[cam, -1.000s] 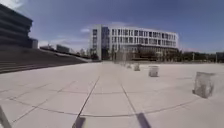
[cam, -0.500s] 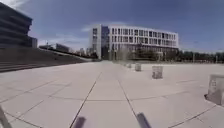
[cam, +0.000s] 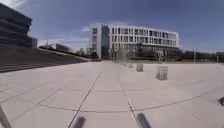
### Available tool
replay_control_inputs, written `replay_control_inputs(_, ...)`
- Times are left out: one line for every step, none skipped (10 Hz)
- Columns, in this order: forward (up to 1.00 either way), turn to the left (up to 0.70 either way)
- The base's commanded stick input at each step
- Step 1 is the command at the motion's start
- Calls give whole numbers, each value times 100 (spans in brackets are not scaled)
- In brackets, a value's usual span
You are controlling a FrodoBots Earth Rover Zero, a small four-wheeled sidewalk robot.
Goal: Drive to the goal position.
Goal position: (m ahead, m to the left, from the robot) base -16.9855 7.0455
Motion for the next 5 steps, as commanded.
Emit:
replay_control_inputs(70, 27)
replay_control_inputs(70, 27)
replay_control_inputs(70, 27)
replay_control_inputs(70, 27)
replay_control_inputs(70, 27)
